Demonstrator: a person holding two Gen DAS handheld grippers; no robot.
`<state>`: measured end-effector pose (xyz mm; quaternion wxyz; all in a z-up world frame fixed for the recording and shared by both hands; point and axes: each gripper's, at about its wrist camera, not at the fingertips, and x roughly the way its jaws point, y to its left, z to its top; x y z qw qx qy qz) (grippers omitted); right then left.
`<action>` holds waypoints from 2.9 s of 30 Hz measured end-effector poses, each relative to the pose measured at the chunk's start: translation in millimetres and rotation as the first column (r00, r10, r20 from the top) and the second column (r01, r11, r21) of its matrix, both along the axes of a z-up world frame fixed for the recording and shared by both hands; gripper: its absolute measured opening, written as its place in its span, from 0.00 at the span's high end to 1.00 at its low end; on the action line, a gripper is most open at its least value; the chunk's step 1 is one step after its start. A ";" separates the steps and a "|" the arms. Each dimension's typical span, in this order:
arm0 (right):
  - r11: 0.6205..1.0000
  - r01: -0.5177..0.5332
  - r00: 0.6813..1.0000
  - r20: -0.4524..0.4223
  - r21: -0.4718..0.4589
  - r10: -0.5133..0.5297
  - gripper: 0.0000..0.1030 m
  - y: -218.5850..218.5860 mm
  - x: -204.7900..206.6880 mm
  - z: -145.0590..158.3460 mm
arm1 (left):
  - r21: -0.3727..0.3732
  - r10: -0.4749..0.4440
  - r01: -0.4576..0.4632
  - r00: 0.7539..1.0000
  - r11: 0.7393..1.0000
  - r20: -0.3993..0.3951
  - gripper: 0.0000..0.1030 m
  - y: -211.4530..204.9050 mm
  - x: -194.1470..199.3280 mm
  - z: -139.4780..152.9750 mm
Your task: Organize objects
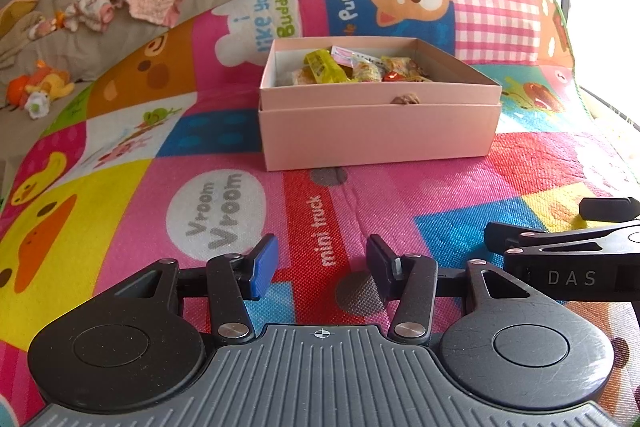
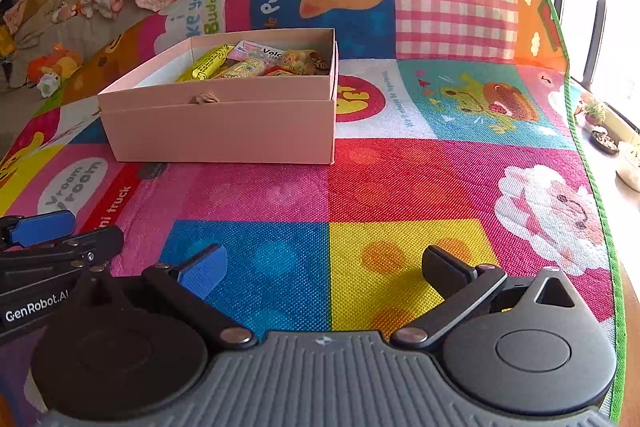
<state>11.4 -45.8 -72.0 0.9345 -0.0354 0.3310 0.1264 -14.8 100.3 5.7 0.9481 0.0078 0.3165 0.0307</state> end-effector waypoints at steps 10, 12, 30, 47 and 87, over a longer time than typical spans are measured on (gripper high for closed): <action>1.000 -0.002 1.000 0.002 -0.002 0.002 0.00 -16.1 -7.1 0.2 | 0.010 0.005 -0.005 1.000 1.000 0.001 0.48 -20.4 -6.0 -0.3; 1.000 -0.003 1.000 0.002 -0.001 0.003 0.00 -14.7 -6.3 0.2 | -0.004 0.005 -0.005 1.000 1.000 0.002 0.48 -21.4 -4.9 0.5; 1.000 -0.005 1.000 0.001 -0.002 0.005 0.00 -9.7 -1.2 1.1 | -0.004 0.004 -0.004 1.000 1.000 -0.002 0.48 -12.5 3.6 4.6; 1.000 -0.006 1.000 0.001 -0.003 0.006 0.00 -8.3 -0.3 1.1 | -0.003 0.004 -0.004 1.000 1.000 -0.003 0.48 -12.6 3.6 4.5; 1.000 -0.005 1.000 0.001 -0.003 0.005 0.00 -8.5 -0.7 1.5 | -0.004 0.005 -0.005 1.000 1.000 -0.006 0.48 -13.0 4.3 4.3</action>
